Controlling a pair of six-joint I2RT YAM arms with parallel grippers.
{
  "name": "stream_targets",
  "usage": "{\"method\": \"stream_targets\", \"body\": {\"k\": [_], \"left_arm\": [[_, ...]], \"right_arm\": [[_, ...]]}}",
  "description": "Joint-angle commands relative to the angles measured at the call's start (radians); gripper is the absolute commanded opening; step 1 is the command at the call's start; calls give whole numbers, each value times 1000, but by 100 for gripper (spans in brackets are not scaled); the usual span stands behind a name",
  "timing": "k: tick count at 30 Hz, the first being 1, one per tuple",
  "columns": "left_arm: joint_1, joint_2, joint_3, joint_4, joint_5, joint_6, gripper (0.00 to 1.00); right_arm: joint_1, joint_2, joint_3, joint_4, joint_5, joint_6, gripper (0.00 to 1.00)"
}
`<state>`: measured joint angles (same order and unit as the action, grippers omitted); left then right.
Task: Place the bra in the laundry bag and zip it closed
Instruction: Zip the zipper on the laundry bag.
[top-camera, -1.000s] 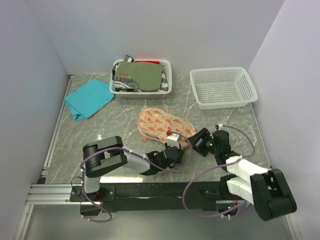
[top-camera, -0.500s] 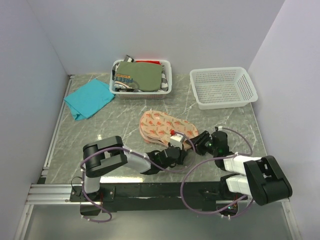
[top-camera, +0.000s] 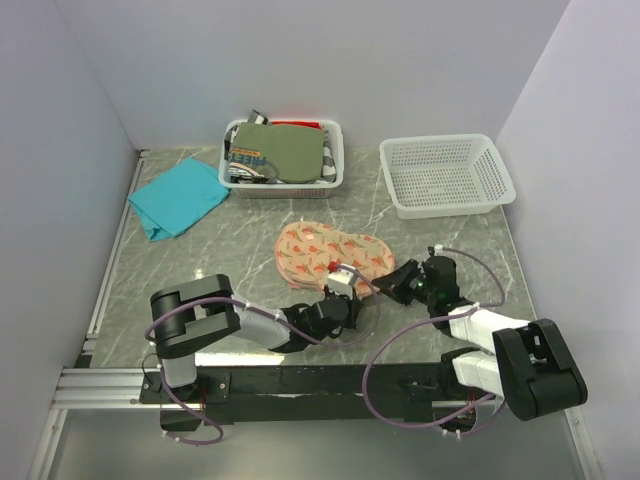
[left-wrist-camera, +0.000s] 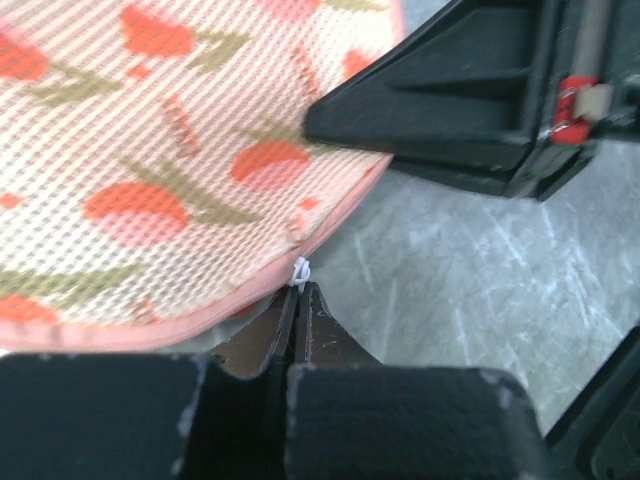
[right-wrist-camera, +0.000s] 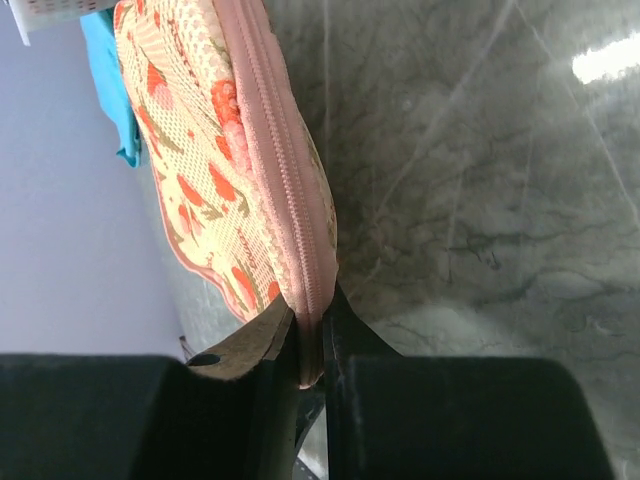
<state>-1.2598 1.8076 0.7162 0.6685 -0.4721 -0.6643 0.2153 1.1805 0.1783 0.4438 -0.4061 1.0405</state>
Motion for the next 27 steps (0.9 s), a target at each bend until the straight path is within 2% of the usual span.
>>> {"method": "stream_targets", "body": {"k": [1, 17, 22, 24, 25, 27], "left_arm": [[19, -39, -55, -70, -89, 28, 1], [95, -100, -185, -139, -180, -63, 1], [112, -120, -211, -126, -157, -74, 1], [112, -122, -213, -100, -131, -72, 1], [111, -120, -210, -87, -110, -69, 1], [106, -110, -190, -48, -50, -64, 1]], "right_arm": [[-34, -47, 69, -82, 66, -91, 13], [-56, -13, 147, -177, 85, -180, 13], [-60, 36, 176, -175, 75, -198, 13], [-59, 63, 199, -151, 27, -206, 18], [-60, 95, 207, -140, 9, -203, 30], [-59, 125, 217, -101, -25, -192, 41]]}}
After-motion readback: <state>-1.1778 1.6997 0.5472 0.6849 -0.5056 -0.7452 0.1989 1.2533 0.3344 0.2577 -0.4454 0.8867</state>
